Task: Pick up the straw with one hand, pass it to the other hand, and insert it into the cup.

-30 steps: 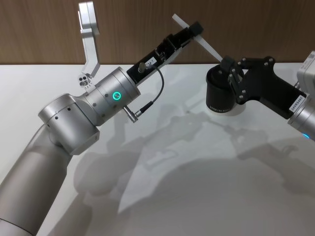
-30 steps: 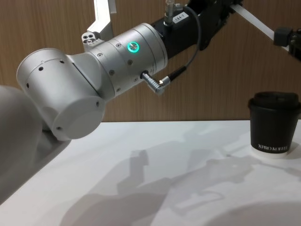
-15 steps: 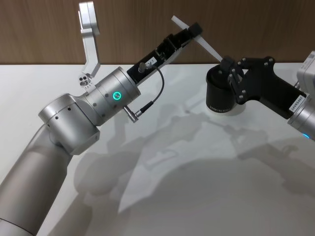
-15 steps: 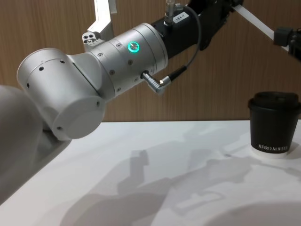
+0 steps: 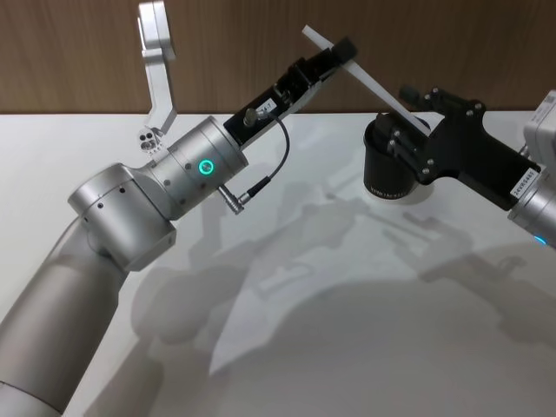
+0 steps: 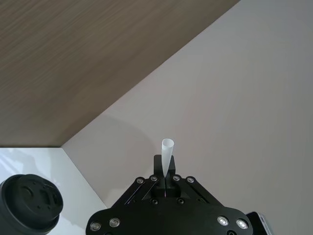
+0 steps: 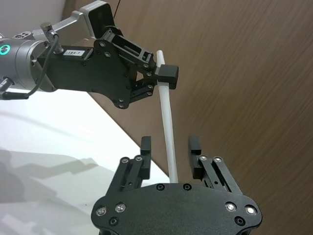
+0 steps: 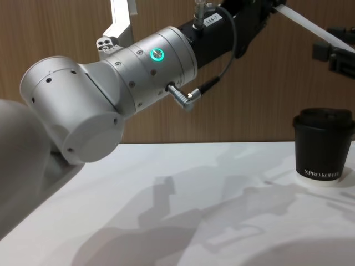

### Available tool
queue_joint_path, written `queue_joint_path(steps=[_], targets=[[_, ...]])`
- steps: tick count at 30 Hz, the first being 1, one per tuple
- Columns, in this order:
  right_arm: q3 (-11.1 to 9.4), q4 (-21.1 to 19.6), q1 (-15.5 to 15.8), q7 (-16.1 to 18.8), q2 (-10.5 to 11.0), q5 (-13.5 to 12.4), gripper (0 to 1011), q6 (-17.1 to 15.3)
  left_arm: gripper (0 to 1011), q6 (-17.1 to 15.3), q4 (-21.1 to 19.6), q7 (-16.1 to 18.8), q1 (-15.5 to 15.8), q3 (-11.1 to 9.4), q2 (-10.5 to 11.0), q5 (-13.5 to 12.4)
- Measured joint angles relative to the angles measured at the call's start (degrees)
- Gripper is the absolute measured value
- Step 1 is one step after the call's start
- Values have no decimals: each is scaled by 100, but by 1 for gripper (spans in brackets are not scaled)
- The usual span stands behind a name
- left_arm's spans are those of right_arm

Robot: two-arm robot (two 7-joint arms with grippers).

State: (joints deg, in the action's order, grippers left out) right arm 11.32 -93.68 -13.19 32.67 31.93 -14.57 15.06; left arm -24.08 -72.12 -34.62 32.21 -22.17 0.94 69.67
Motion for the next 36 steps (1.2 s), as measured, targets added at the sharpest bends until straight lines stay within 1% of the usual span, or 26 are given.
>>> queue_joint_path(steps=[2, 3, 4, 5, 6, 7, 8, 9, 10, 11, 13, 14, 18, 21, 28, 29, 31, 32, 33, 36], targets=[[0, -1, 0, 0, 0, 0, 473, 0, 5, 9, 42, -31, 36, -9, 0, -5], [0, -1, 0, 0, 0, 0, 522, 1, 5, 18, 76, -50, 64, -19, 0, -10], [0, -2, 0, 0, 0, 0, 522, 0, 5, 45, 133, -104, 115, -36, 0, -30], [0, -2, 0, 0, 0, 0, 583, 1, 5, 59, 162, -129, 141, -46, 0, -44], [0, -2, 0, 0, 0, 0, 615, 1, 5, 95, 238, -194, 212, -76, 3, -86], [0, -2, 0, 0, 0, 0, 615, 1, 5, 107, 273, -213, 246, -88, 5, -100], [0, -2, 0, 0, 0, 0, 673, 1, 5, 134, 311, -251, 281, -102, 8, -130], [0, -2, 0, 0, 0, 0, 719, 1, 4, 170, 383, -298, 350, -131, 14, -169], [0, -2, 0, 0, 0, 0, 719, 2, 5, 200, 427, -335, 398, -151, 18, -203], [0, -2, 0, 0, 0, 0, 777, 2, 4, 224, 449, -363, 420, -160, 21, -228], [0, -2, 0, 0, 0, 0, 810, 2, 5, 285, 536, -428, 508, -198, 31, -297], [0, -2, 0, 0, 0, 0, 862, 2, 5, 341, 616, -482, 594, -239, 41, -358], [0, -2, 0, 0, 0, 0, 964, 2, 5, 505, 789, -622, 793, -343, 72, -538], [0, -2, 0, 0, 0, 0, 1001, 2, 5, 641, 895, -713, 933, -422, 103, -684], [0, -2, 0, 0, 0, 0, 1001, 2, 5, 966, 1076, -864, 1230, -616, 188, -1037], [0, -2, 0, 0, 0, 0, 1001, 2, 5, 1048, 1108, -893, 1305, -670, 214, -1124], [0, -2, 0, 0, 0, 0, 1001, 2, 5, 1123, 1124, -911, 1350, -703, 231, -1202], [0, -2, 0, 0, 0, 0, 1001, 2, 5, 1206, 1142, -927, 1409, -754, 258, -1289], [0, -2, 0, 0, 0, 0, 1001, 2, 5, 1230, 1146, -934, 1432, -774, 270, -1314], [0, -2, 0, 0, 0, 0, 1001, 2, 4, 1406, 1156, -955, 1526, -855, 327, -1498]])
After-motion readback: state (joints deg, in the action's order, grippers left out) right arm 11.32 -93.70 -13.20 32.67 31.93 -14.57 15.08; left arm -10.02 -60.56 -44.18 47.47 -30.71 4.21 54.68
